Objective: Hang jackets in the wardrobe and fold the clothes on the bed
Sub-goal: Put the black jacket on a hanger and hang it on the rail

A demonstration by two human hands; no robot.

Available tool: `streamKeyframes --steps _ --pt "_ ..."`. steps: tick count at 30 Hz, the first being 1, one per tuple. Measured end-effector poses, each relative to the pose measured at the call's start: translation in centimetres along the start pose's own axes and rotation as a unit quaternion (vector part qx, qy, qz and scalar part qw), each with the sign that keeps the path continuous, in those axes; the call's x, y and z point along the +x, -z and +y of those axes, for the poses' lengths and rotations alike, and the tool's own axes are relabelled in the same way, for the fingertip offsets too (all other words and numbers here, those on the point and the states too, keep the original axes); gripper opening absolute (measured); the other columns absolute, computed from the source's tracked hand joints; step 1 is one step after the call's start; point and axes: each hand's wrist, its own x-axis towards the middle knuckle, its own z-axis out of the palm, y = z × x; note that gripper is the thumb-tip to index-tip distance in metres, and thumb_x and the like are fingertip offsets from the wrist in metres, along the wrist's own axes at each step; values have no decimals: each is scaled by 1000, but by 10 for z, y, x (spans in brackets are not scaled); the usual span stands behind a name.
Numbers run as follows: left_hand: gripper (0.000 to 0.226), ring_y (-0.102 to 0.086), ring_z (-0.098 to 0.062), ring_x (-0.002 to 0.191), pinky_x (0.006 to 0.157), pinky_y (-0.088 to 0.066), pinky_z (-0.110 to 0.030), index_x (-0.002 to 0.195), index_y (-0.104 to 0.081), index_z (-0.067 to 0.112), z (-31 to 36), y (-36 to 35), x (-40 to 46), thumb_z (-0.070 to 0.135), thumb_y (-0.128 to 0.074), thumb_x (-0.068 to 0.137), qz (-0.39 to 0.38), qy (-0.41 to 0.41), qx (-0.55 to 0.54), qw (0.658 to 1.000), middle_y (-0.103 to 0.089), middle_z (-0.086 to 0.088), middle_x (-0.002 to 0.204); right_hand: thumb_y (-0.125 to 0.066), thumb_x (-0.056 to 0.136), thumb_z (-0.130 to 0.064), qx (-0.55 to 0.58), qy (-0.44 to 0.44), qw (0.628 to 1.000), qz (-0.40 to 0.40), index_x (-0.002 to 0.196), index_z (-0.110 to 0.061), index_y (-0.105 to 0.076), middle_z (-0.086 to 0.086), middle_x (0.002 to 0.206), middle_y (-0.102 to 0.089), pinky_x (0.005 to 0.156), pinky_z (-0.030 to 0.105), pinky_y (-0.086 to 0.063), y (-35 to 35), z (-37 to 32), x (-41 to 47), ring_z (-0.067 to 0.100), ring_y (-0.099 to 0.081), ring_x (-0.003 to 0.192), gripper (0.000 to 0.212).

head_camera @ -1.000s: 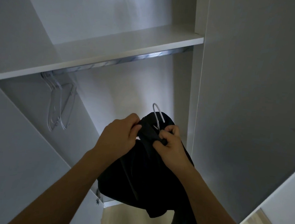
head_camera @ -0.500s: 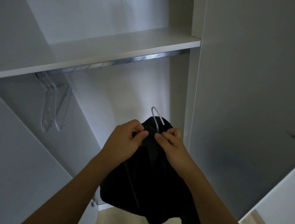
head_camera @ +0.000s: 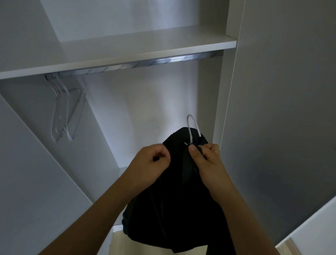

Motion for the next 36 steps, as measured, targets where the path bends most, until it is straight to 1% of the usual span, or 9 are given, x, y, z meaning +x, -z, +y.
streamKeyframes --steps 3,6,11,15,18,20,24,30,36 --pt "26 -46 -17 60 60 -41 -27 72 -44 12 -1 8 -1 -10 -46 85 11 32 -13 999 -49 -4 68 -51 98 -34 -11 -5 1000 2 84 -15 -62 -3 109 -40 86 12 -42 5 1 0 6 -53 98 25" --pt "26 -47 -12 60 58 -40 -21 78 -49 13 -2 14 -4 -11 -44 85 9 -11 64 998 -52 -2 72 -53 98 -30 -20 -8 1000 3 94 -20 -65 -3 110 -39 81 2 -41 4 3 -1 4 -51 98 17" --pt "42 -58 -19 103 94 -48 -30 127 -55 8 -17 20 -6 0 -49 87 45 -222 304 925 -59 -6 121 -54 98 -30 -13 -28 999 25 95 -20 -66 -3 109 -41 68 -4 -39 2 4 -4 5 -52 98 17" --pt "19 -55 -15 76 71 -40 -12 99 -61 7 -22 28 -2 -6 -60 85 113 -250 342 899 -54 -11 121 -54 98 -29 -6 -24 999 42 93 -23 -65 -8 106 -41 69 -3 -39 3 -1 -6 1 -52 97 15" --pt "25 -56 -7 87 78 -43 -12 94 -59 13 -23 22 -1 -7 -45 90 171 -210 185 945 -58 2 104 -52 99 -30 -3 -22 999 43 92 -19 -63 -8 103 -41 75 4 -40 2 -3 -8 5 -53 96 17" --pt "33 -56 -6 81 75 -45 -13 91 -60 17 -12 11 -1 -8 -38 93 186 -86 0 979 -60 4 89 -50 100 -30 20 -36 998 45 97 -13 -59 -7 102 -42 77 13 -40 2 -5 -9 9 -53 96 19" --pt "36 -53 -13 73 70 -49 -24 85 -66 13 14 -6 -2 -6 -36 89 91 70 -286 951 -57 0 77 -46 101 -29 12 -46 998 38 96 -11 -53 -5 102 -41 75 16 -39 5 -8 -12 9 -53 96 19" --pt "23 -63 -7 72 75 -54 -26 110 -57 24 21 -9 -4 8 -44 100 60 56 -258 963 -64 0 87 -54 98 -29 -58 -11 998 14 86 -20 -62 -10 103 -39 70 0 -40 15 -10 -18 -1 -51 90 17" --pt "11 -67 -5 79 76 -52 -23 98 -62 20 19 -8 1 11 -57 96 55 51 -228 971 -69 6 87 -50 100 -28 -10 -32 999 -18 87 -20 -62 -4 106 -40 78 12 -40 20 -12 -23 4 -52 94 20"
